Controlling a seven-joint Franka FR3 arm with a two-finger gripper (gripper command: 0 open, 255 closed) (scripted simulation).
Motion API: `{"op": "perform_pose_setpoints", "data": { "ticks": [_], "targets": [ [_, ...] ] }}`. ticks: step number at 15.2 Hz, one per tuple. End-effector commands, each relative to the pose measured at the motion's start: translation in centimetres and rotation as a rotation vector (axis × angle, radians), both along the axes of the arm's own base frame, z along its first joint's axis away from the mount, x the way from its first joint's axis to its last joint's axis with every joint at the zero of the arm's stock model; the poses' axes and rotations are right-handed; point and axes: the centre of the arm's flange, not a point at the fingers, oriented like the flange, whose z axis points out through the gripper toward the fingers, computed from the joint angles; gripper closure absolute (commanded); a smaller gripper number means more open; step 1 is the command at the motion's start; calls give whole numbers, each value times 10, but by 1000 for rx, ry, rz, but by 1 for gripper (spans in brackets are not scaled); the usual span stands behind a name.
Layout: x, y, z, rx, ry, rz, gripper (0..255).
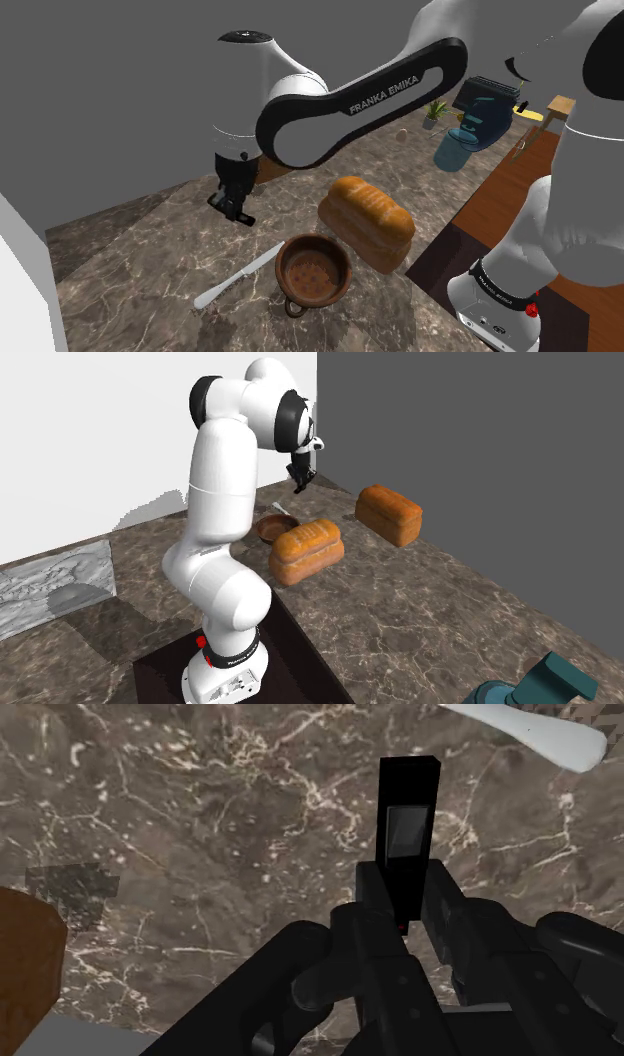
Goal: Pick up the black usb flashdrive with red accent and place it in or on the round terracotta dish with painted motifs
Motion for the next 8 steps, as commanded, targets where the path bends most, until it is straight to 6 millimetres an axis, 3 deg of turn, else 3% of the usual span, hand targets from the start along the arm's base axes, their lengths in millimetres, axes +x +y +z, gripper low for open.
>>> {"op": "perform_pose_setpoints", "data": {
  "ticks": [1, 8],
  "targets": [
    [-22, -10, 0, -1, 0, 0, 255],
    [-102, -57, 2, -1, 0, 0, 255]
  ]
}}
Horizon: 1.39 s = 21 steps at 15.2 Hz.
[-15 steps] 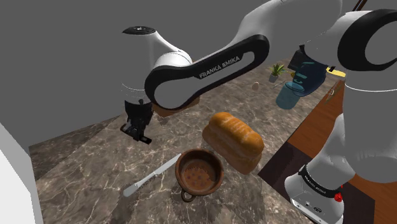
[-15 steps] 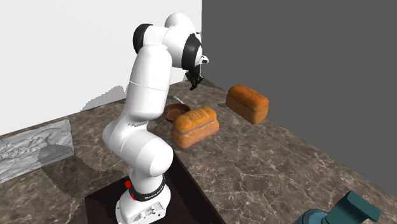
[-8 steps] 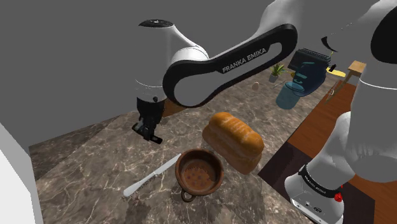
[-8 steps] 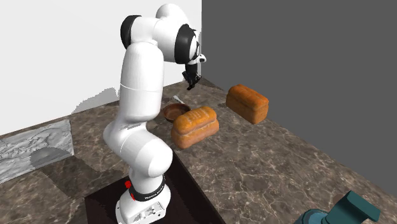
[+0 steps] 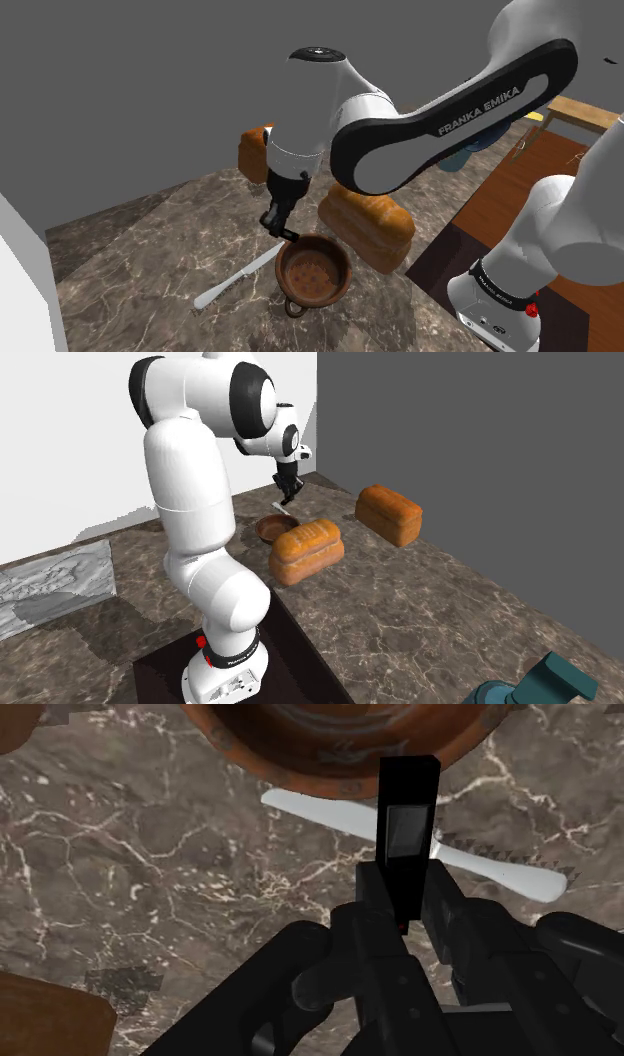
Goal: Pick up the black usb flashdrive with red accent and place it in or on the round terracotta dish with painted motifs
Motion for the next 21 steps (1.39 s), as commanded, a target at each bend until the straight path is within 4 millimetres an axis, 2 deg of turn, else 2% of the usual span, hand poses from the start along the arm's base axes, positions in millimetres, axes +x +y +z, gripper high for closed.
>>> {"op": "perform_pose_setpoints", "data": {
  "ticks": [1, 6, 20, 21],
  "targets": [
    [-25, -14, 1, 0, -1, -2, 255],
    [-78, -44, 2, 0, -1, -2, 255],
    [-78, -44, -73, 0, -1, -2, 255],
    [-78, -44, -73, 0, -1, -2, 255]
  ]
}}
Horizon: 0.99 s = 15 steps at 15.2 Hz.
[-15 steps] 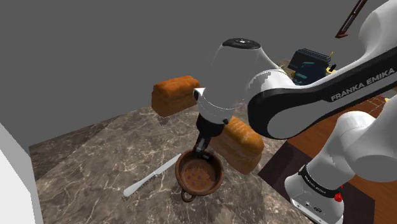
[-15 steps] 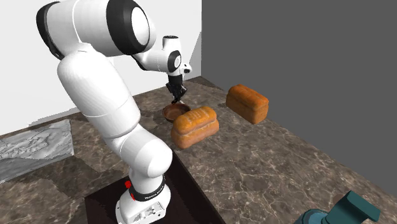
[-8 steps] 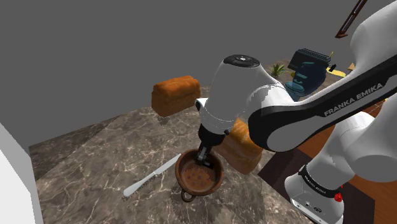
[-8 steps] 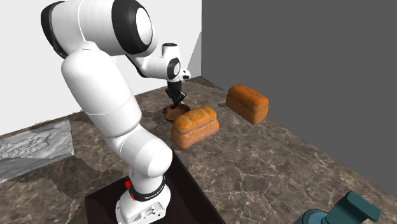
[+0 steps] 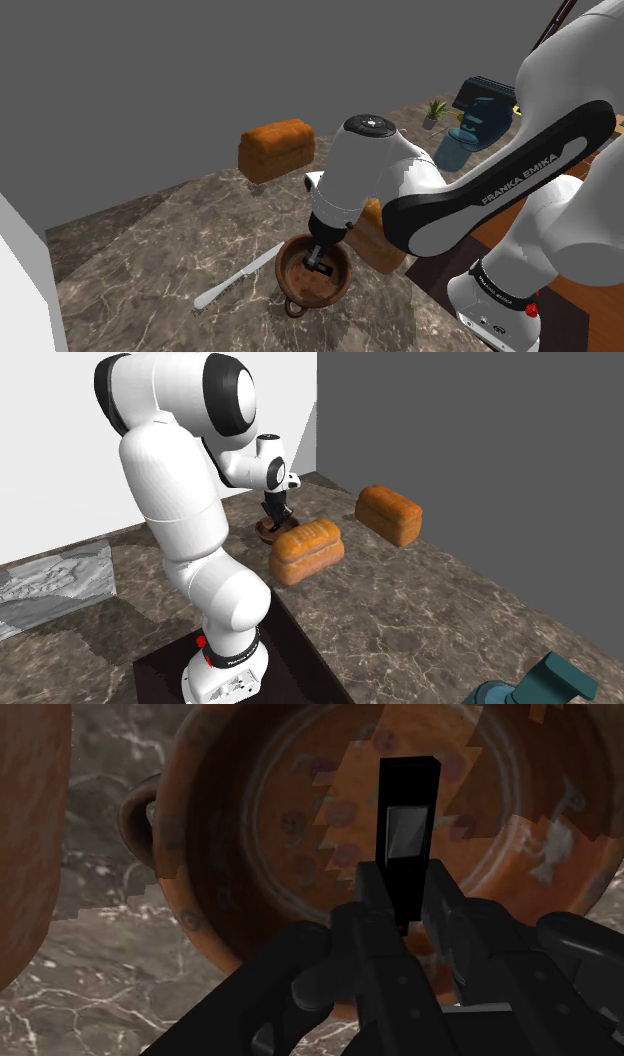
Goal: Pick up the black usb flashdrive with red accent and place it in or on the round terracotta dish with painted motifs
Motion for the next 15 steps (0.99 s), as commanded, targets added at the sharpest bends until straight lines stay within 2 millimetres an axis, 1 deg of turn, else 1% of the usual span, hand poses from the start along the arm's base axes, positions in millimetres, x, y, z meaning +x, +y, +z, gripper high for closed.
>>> {"op": "perform_pose_setpoints", "data": {
  "ticks": [1, 7, 8, 13, 15],
  "targets": [
    [0, -1, -3, 0, -1, 0, 255],
    [0, 0, -3, 0, -1, 0, 255],
    [0, 0, -3, 0, -1, 0, 0],
    [0, 0, -3, 0, -1, 0, 0],
    [-1, -2, 24, 0, -1, 0, 0]
  ]
}}
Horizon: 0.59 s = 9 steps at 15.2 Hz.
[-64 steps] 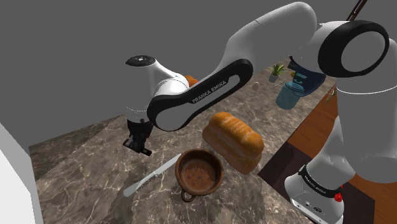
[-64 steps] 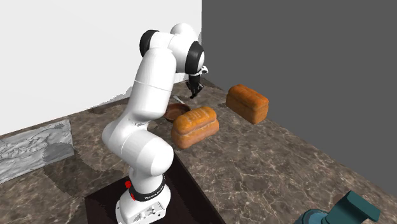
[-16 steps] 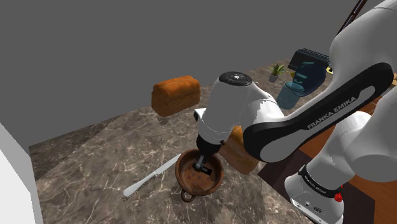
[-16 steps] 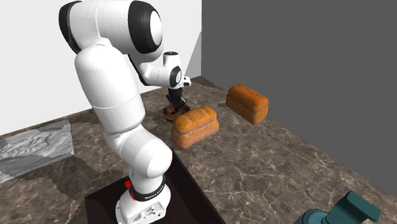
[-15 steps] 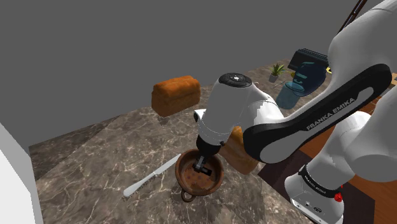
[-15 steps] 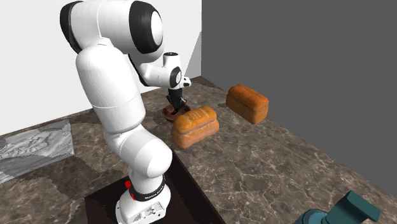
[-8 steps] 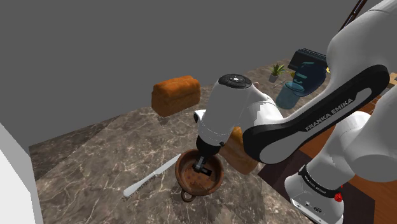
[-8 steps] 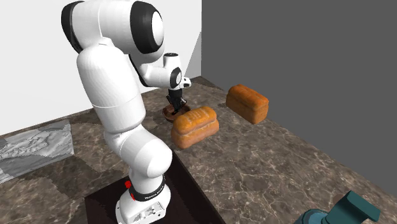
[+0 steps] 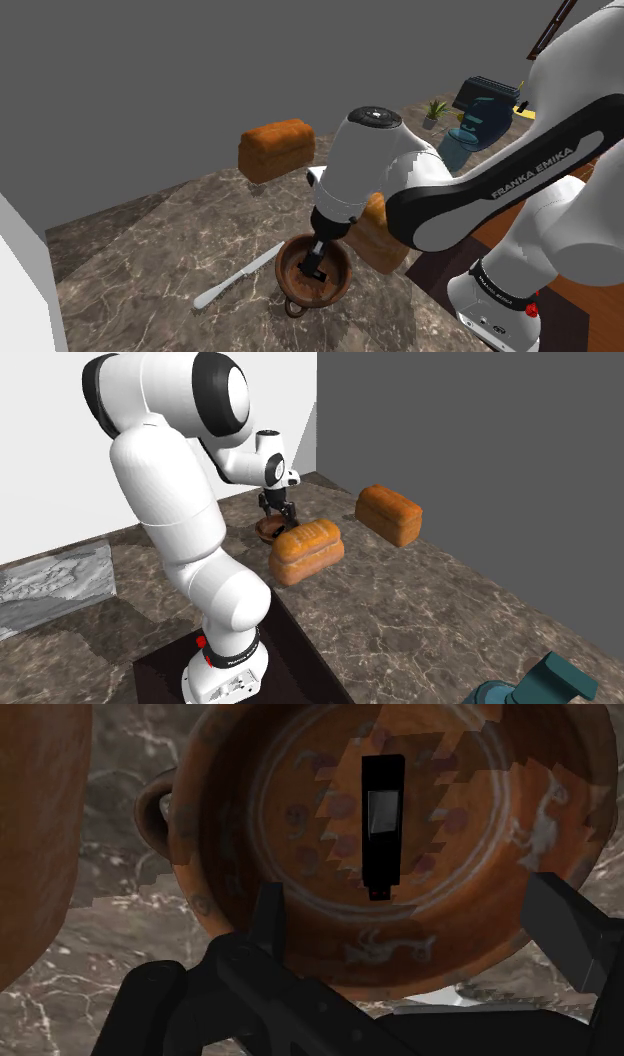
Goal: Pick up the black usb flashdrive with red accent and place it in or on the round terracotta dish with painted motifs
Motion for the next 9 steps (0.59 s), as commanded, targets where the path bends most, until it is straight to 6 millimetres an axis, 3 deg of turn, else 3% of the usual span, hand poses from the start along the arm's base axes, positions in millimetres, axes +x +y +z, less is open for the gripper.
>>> {"op": "perform_pose_setpoints", "data": {
  "ticks": [1, 2, 9],
  "targets": [
    [0, -1, 23, 0, 1, 0, 0],
    [-1, -1, 34, 0, 1, 0, 0],
    [-1, -1, 34, 0, 1, 0, 0]
  ]
}}
